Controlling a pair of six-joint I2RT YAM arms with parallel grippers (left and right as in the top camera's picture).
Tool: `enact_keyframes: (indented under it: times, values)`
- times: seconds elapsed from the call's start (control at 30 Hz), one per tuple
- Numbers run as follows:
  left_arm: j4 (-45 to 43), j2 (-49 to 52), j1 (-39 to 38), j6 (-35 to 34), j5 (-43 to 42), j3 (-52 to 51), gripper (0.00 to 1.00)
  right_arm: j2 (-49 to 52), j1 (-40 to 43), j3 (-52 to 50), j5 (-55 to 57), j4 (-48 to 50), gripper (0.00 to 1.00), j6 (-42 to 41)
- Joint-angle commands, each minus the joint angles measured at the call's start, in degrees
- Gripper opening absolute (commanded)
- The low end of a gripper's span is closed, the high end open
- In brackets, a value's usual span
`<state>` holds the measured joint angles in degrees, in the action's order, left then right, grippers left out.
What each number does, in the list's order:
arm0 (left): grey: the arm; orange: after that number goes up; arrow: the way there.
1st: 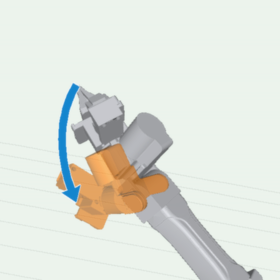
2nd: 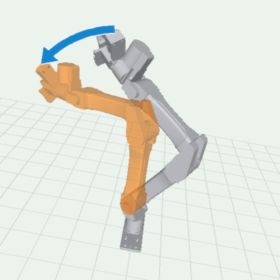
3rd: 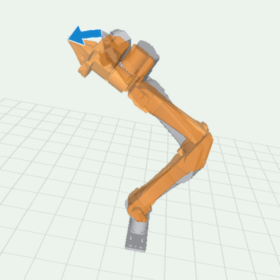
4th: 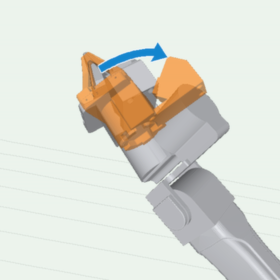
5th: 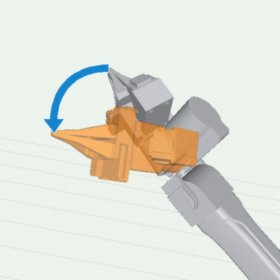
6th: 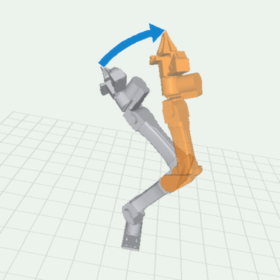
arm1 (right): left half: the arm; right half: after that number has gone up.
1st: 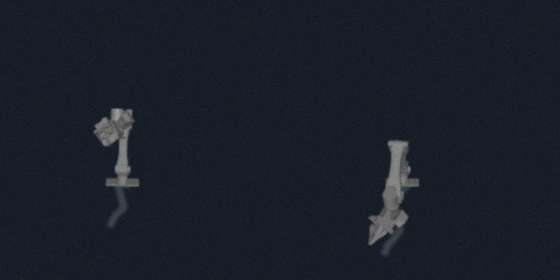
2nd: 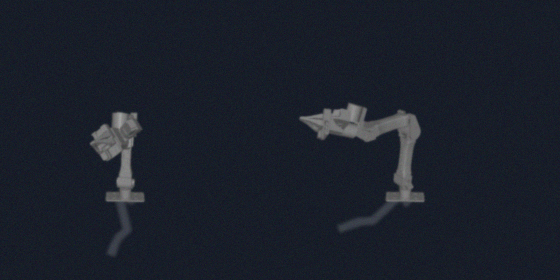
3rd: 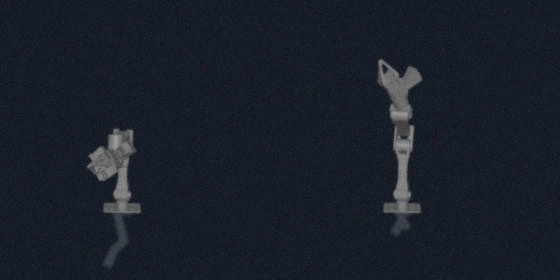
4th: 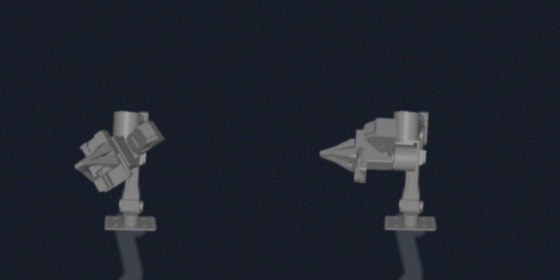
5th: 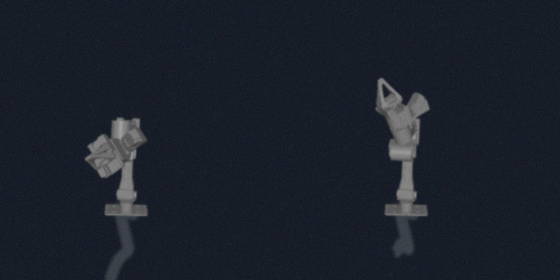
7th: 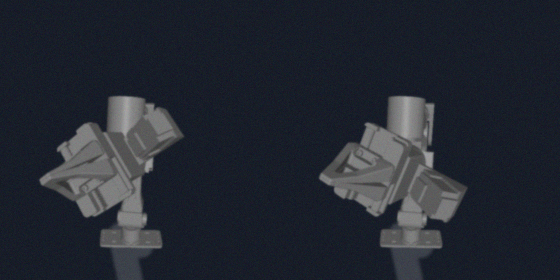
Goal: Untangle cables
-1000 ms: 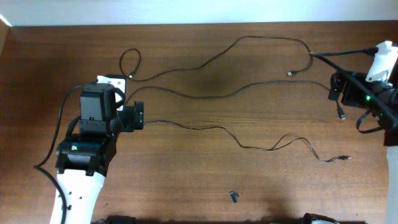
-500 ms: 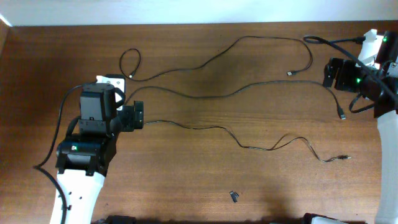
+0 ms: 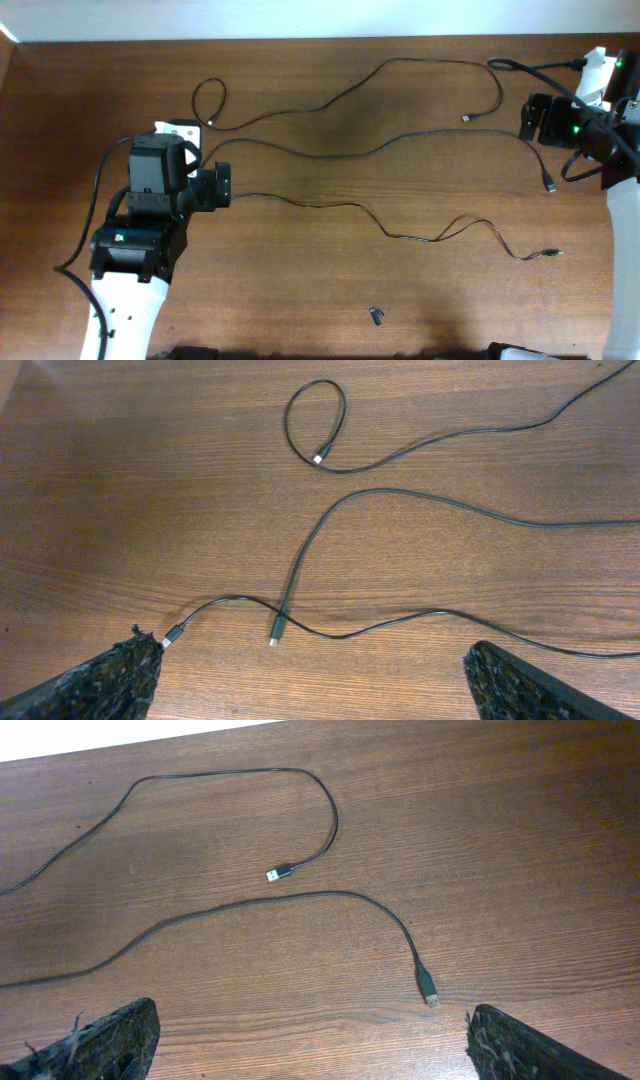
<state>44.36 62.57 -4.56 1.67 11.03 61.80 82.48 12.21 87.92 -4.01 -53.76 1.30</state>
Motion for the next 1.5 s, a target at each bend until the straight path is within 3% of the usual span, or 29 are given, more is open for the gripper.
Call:
enact_keyframes:
  times: [0.0, 0.2, 0.33, 0.57, 0.87, 0.97, 1.1, 1.2, 1.4, 1.47]
  values:
    - [-0.09, -0.17, -0.22, -0.81, 0.81, 0.17, 0.99, 0.20, -0.20, 0.59, -0.31, 0.00, 0.99, -0.02]
    - [0.04, -1.64, -0.31, -0.81, 0.83, 0.17, 0.99, 0.20, -0.20, 0.59, -0.31, 0.00, 0.99, -0.02]
    - [3.19, -8.15, -0.35, -0.81, 0.83, 0.11, 0.99, 0.20, -0.20, 0.59, -0.31, 0.00, 0.99, -0.02]
    - [0.46, -22.49, -0.35, -0.79, 0.85, -3.85, 0.99, 0.20, -0.20, 0.59, -0.31, 0.00, 0.99, -0.02]
    - [-48.35, -45.46, -0.33, 0.13, 0.81, -41.44, 0.99, 0.22, -0.20, 0.59, -0.31, -0.02, 0.99, -0.02]
    - [-52.96, -51.08, -0.33, 0.11, 0.81, -48.68, 0.99, 0.24, -0.20, 0.59, -0.31, 0.00, 0.99, -0.02]
    - [-52.39, -61.24, -0.33, 0.74, 0.81, -55.80, 0.99, 0.26, -0.20, 0.59, -0.31, 0.00, 0.99, -0.02]
    - [-53.22, -62.25, -0.33, 0.92, 0.79, -59.10, 0.99, 0.26, -0.20, 0.59, -0.31, 0.00, 0.99, -0.02]
    - [-37.55, -62.27, -0.33, 0.98, 0.74, -60.00, 0.99, 0.26, -0.20, 0.59, -0.31, 0.00, 0.99, -0.02]
    - [-37.79, -62.27, 0.33, 1.20, 0.31, -60.00, 0.99, 0.26, -0.20, 0.59, -0.31, 0.00, 0.99, -0.02]
